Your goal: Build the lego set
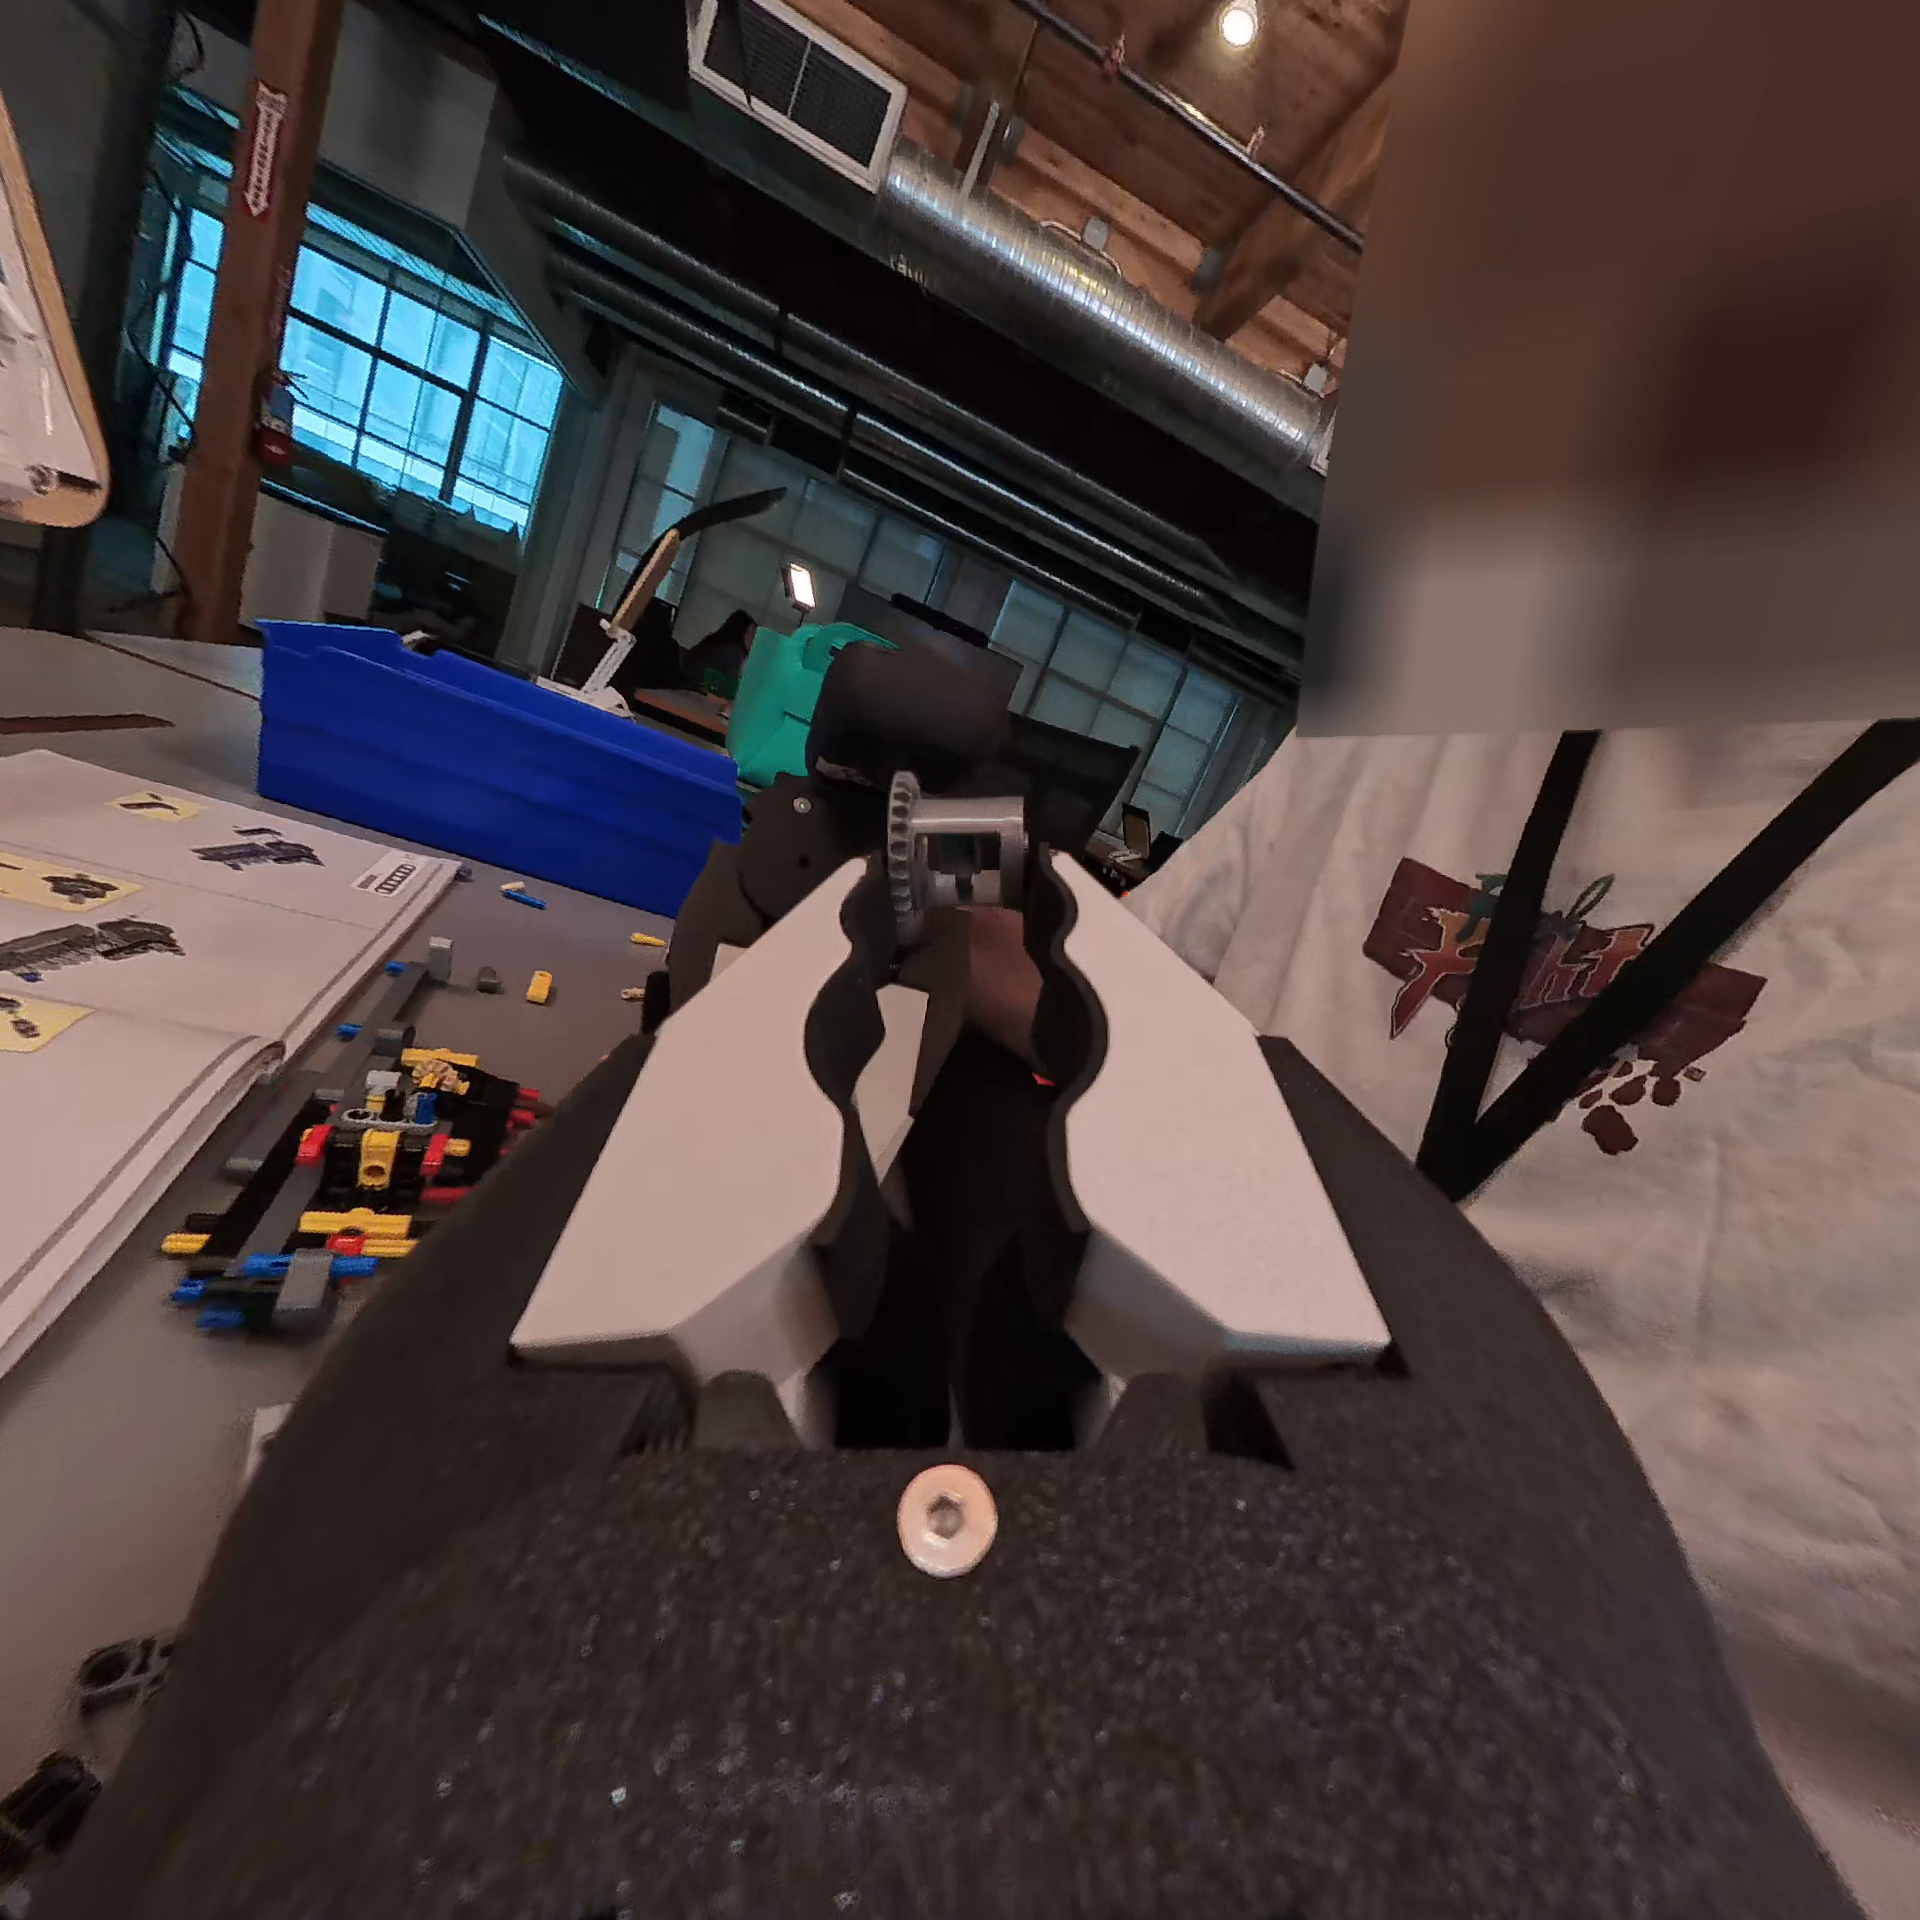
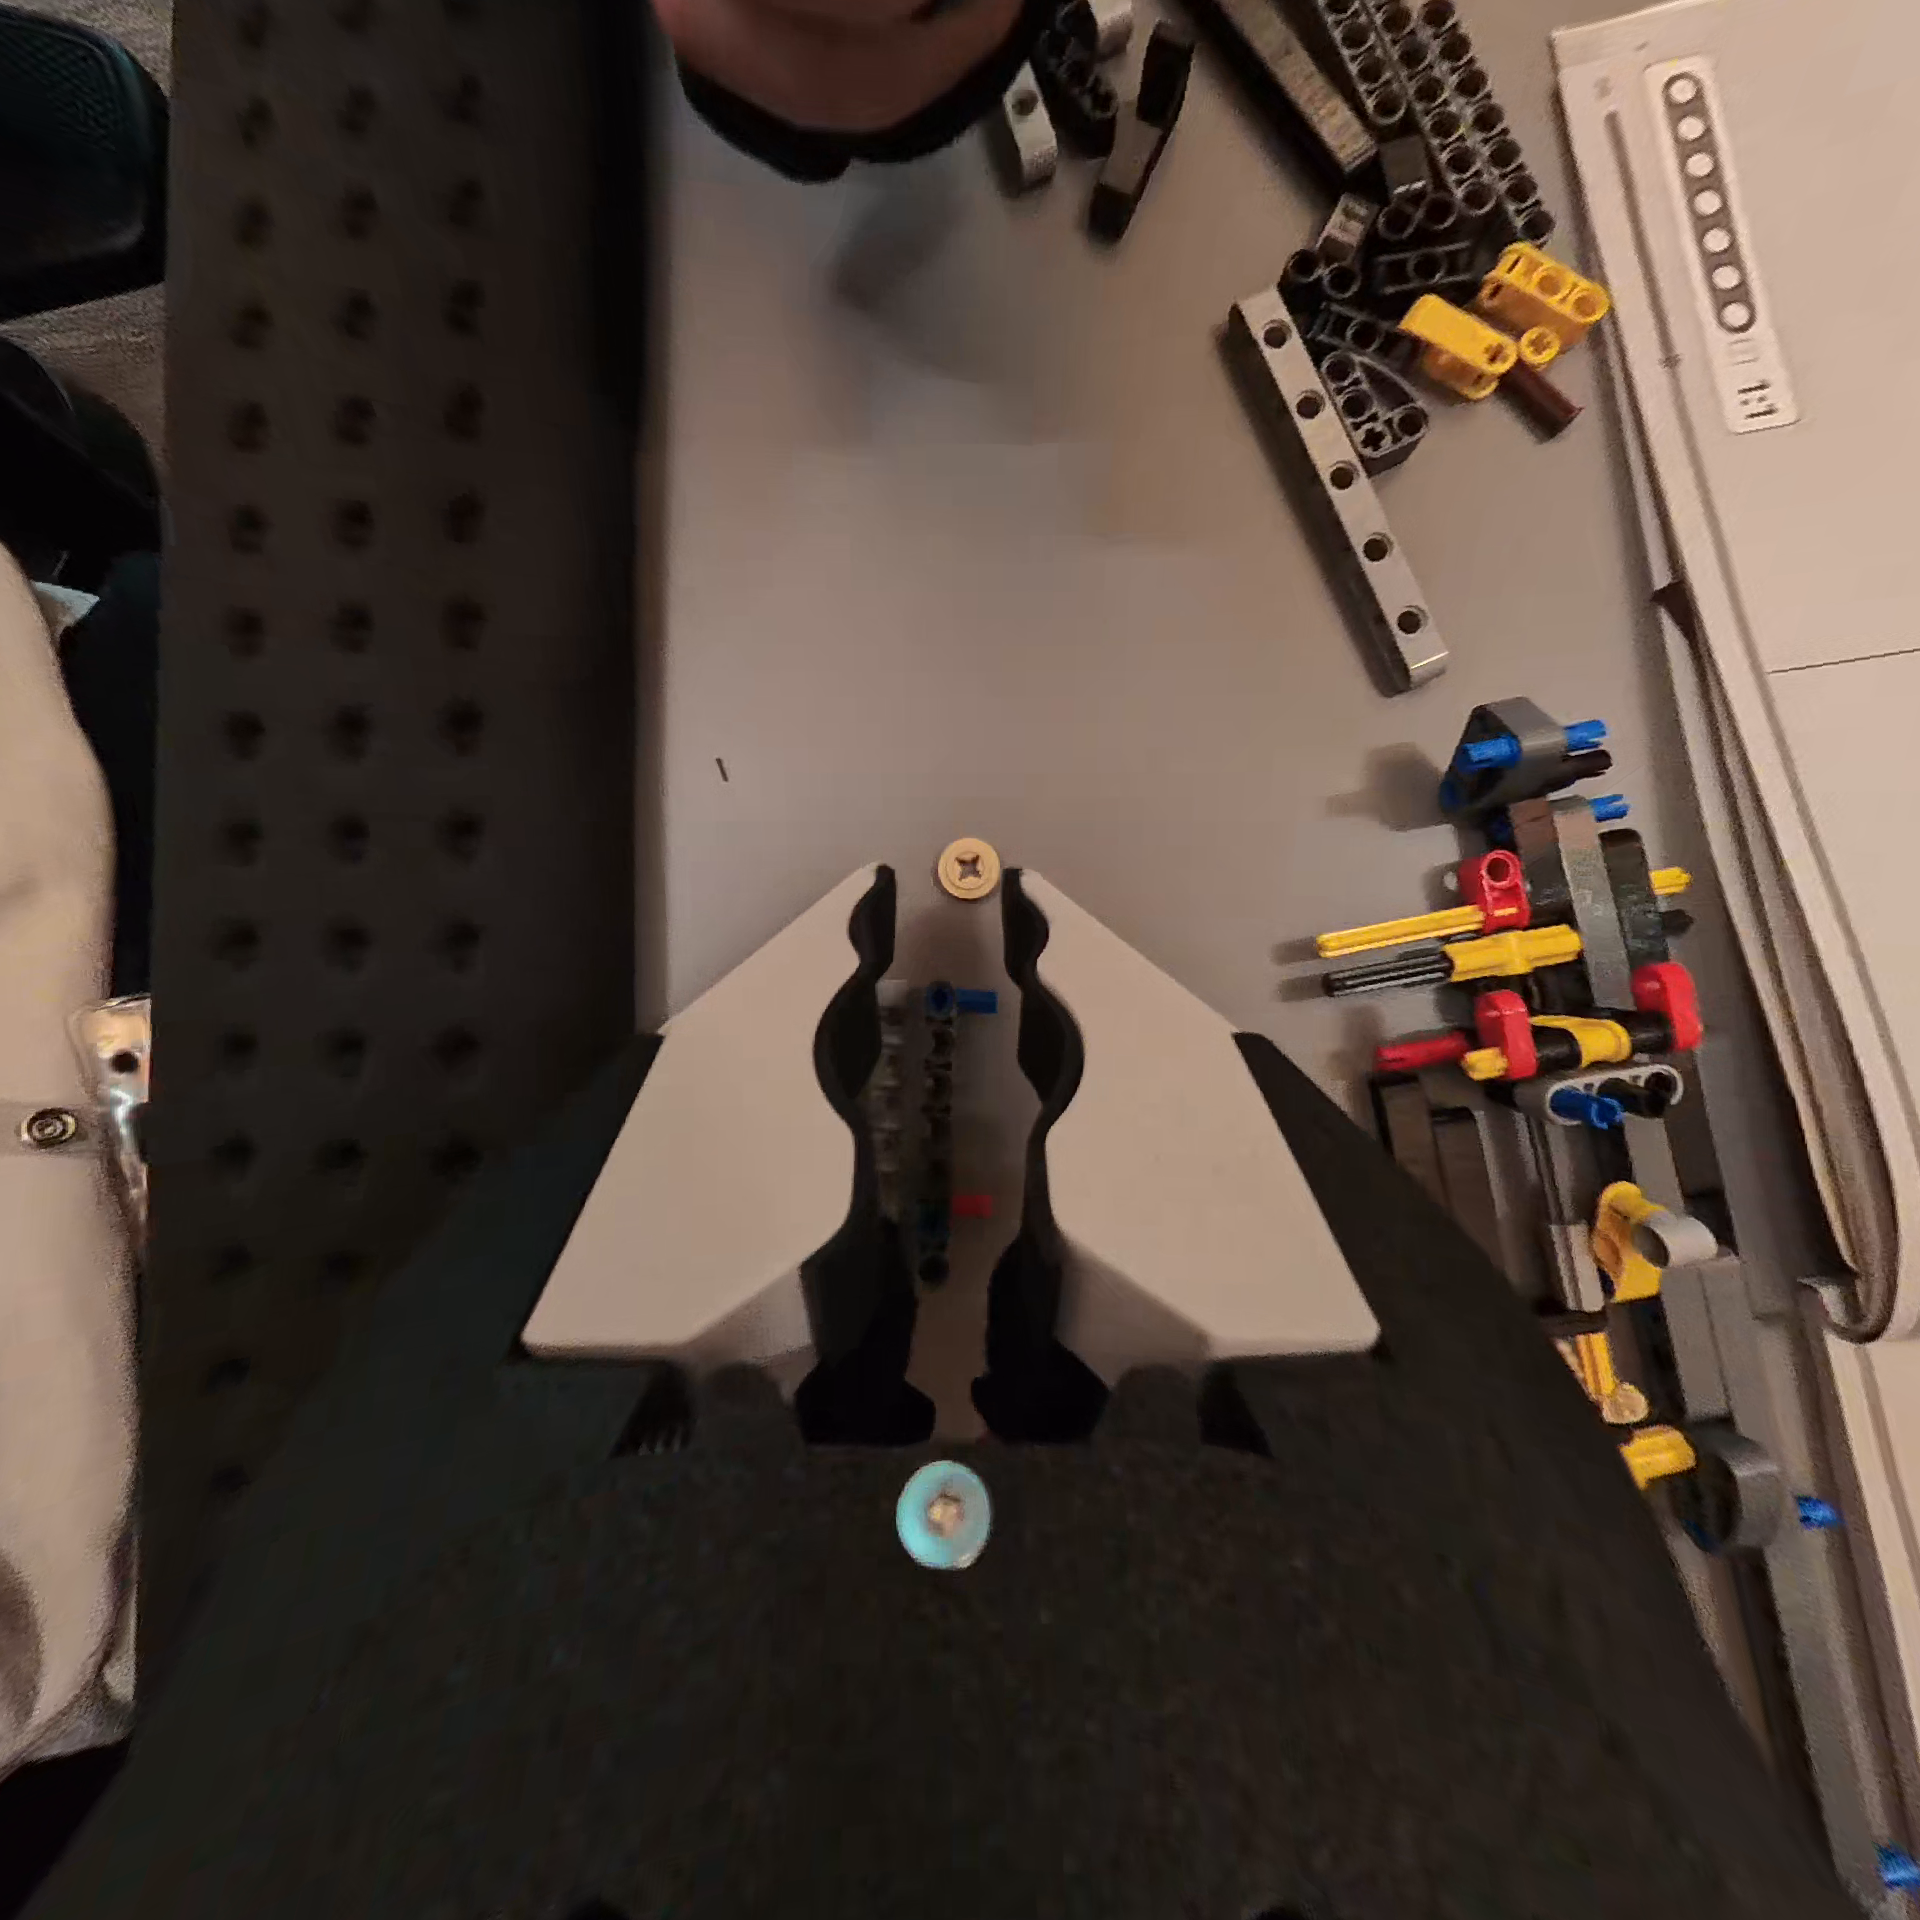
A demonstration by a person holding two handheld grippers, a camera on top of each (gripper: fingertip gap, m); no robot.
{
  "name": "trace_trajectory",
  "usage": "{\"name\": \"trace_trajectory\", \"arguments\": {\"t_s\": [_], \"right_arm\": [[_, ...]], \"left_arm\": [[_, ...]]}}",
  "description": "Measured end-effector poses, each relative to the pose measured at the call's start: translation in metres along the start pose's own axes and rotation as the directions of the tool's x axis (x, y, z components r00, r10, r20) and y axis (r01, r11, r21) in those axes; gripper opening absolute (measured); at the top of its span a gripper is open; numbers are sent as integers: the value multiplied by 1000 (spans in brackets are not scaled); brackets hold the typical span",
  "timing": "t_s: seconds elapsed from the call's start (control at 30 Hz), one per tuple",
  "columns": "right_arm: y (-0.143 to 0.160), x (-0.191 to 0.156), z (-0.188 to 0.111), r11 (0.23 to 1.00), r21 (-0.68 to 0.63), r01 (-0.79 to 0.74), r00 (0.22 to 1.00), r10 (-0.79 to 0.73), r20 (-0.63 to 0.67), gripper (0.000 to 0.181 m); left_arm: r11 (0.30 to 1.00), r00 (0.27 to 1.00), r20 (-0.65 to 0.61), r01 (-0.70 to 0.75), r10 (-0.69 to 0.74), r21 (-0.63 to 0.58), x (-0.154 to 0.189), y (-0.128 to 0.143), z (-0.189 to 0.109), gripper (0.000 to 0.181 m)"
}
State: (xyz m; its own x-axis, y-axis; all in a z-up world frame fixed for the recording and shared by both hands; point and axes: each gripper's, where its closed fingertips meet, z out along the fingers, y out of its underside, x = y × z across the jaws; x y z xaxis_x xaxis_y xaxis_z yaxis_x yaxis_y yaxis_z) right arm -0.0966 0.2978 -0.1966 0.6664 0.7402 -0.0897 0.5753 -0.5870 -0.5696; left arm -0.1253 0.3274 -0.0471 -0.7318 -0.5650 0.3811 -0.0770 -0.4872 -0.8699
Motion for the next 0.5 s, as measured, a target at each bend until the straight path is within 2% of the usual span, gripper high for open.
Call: {"name": "trace_trajectory", "arguments": {"t_s": [0.2,0.37,0.43,0.5], "right_arm": [[5,7,13,996,-90,7,999,-5,31,19],[6,4,17,995,-97,37,998,-33,45,12],[5,5,16,997,-75,33,998,-30,48,10],[-7,8,8,1000,27,16,999,-18,47,10]], "left_arm": [[994,989,130,-66,77,-86,-20,7,-5,23],[994,981,177,-71,85,-84,-27,5,-10,23],[994,979,184,-72,86,-83,-28,5,-12,23],[995,979,188,-71,82,-67,-29,3,-12,23]]}}
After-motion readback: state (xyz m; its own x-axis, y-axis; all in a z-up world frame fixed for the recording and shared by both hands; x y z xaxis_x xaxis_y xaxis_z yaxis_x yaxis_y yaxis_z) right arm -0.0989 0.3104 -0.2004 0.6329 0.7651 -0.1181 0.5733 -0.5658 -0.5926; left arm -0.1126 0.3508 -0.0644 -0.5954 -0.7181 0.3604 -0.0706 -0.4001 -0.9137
